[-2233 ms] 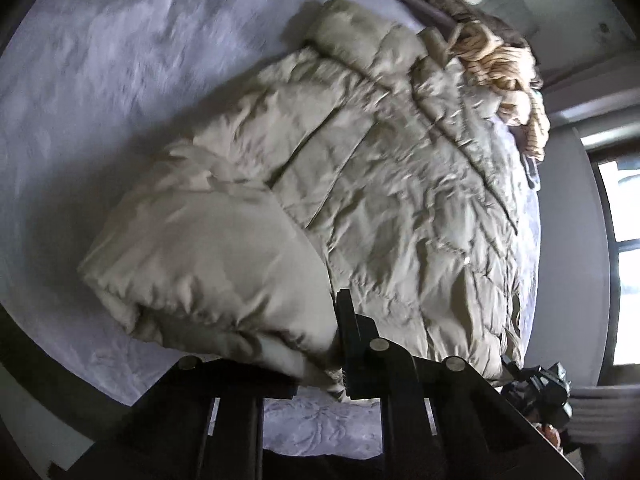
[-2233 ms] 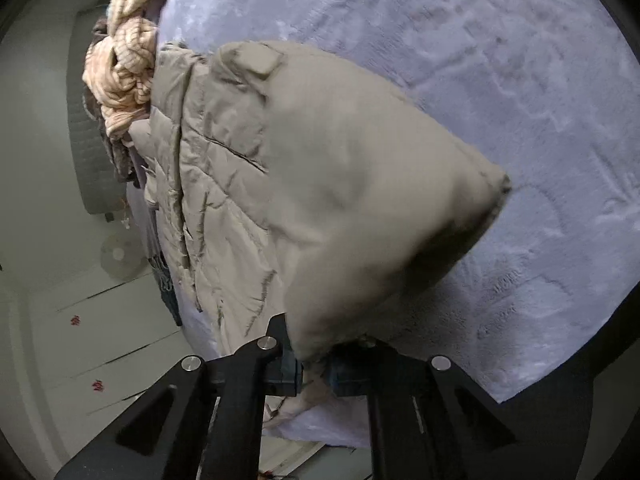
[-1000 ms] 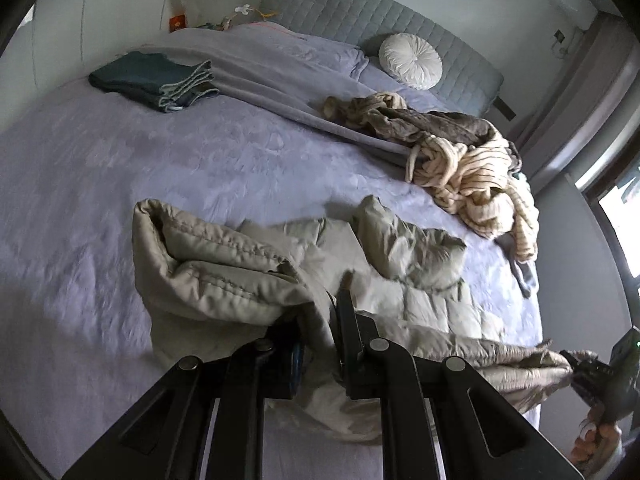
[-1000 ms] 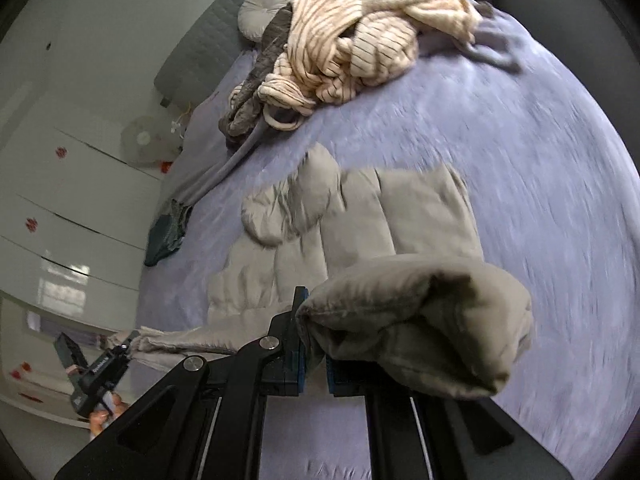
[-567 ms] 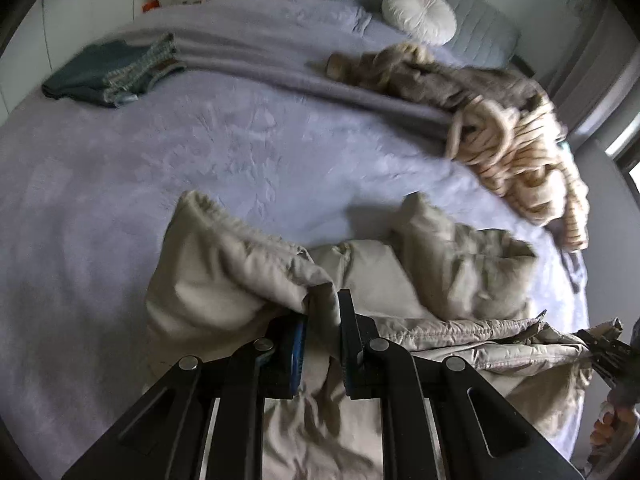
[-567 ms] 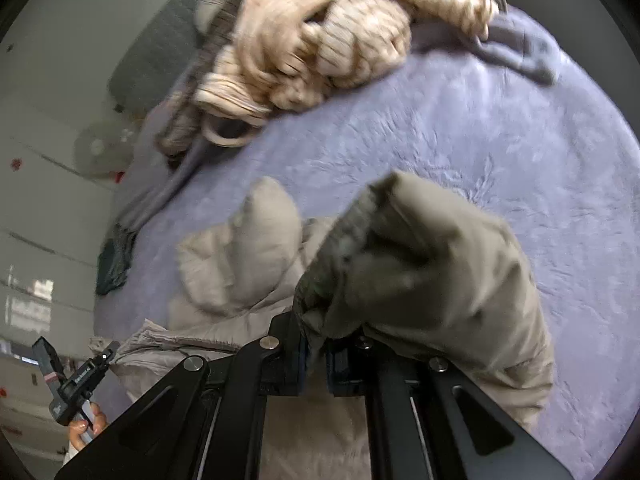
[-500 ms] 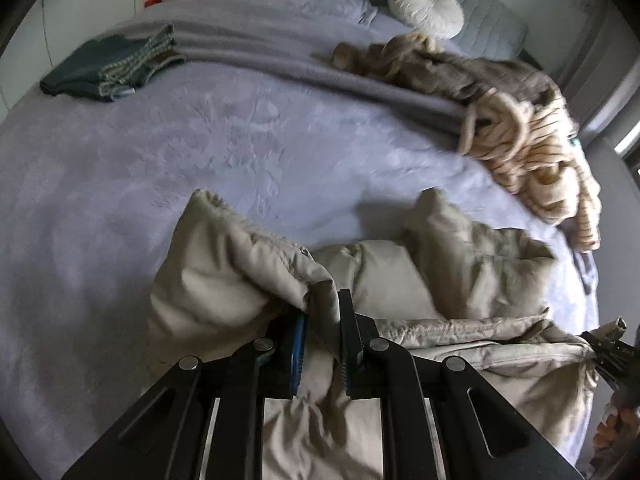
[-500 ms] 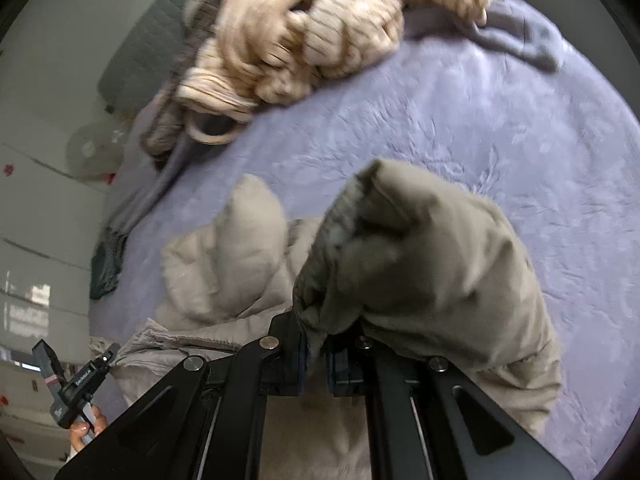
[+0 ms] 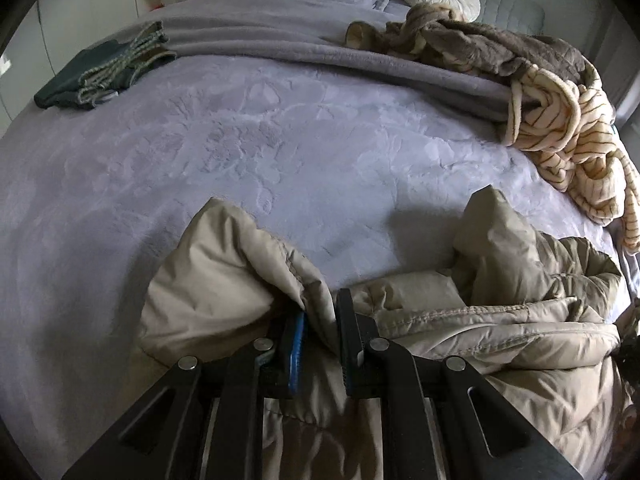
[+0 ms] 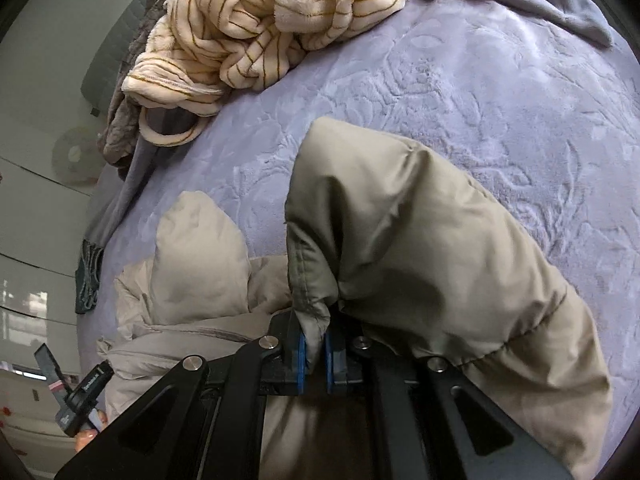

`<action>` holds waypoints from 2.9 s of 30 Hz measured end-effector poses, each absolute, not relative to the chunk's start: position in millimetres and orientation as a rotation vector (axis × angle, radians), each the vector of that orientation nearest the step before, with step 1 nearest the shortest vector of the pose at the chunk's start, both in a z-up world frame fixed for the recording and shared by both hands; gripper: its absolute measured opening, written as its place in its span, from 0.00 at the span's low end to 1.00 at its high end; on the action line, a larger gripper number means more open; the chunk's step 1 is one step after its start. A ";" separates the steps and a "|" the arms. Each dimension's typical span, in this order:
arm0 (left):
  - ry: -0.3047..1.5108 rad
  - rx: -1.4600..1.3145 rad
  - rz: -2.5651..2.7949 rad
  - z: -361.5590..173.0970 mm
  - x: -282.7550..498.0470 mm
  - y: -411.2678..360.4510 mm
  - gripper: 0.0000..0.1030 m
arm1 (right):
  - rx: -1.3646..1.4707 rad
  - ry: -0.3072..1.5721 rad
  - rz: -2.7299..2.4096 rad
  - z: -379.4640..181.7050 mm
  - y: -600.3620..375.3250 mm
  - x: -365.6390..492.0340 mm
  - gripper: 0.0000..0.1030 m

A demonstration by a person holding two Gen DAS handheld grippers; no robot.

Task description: Fold large clothes

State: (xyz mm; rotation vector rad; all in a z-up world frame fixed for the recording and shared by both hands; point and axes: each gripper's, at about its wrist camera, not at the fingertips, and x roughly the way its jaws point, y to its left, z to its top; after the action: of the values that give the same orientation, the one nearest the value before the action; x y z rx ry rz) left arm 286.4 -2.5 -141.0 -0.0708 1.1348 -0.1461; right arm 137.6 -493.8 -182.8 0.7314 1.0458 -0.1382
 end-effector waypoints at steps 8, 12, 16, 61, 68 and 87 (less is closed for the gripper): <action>0.931 -0.009 -0.165 -71.2 243.4 21.8 0.92 | 0.737 0.984 -0.091 -134.5 -492.7 106.4 0.66; 0.986 -0.065 -0.325 -69.7 227.8 7.9 0.66 | 0.684 0.964 0.008 -119.7 -464.5 95.6 0.30; 1.050 -0.010 -0.445 -98.1 209.4 -35.2 0.55 | 0.556 1.048 0.120 -139.0 -410.9 106.3 0.16; 1.138 0.052 -0.042 -121.6 265.4 52.9 0.81 | 0.487 1.046 -0.305 -155.9 -490.4 100.7 0.09; 1.174 0.053 -0.070 -103.4 217.1 51.0 0.82 | 0.550 1.032 -0.274 -138.0 -464.5 52.3 0.41; 1.234 0.103 -0.106 -91.1 123.6 39.7 1.00 | 0.726 1.048 -0.222 -138.3 -433.9 -63.2 0.74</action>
State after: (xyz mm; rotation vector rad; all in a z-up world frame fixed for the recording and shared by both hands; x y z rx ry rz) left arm 123.6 39.7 -91.1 0.1034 1.2344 -0.1059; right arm -63.2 -433.9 -138.3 0.7258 1.0476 -0.2219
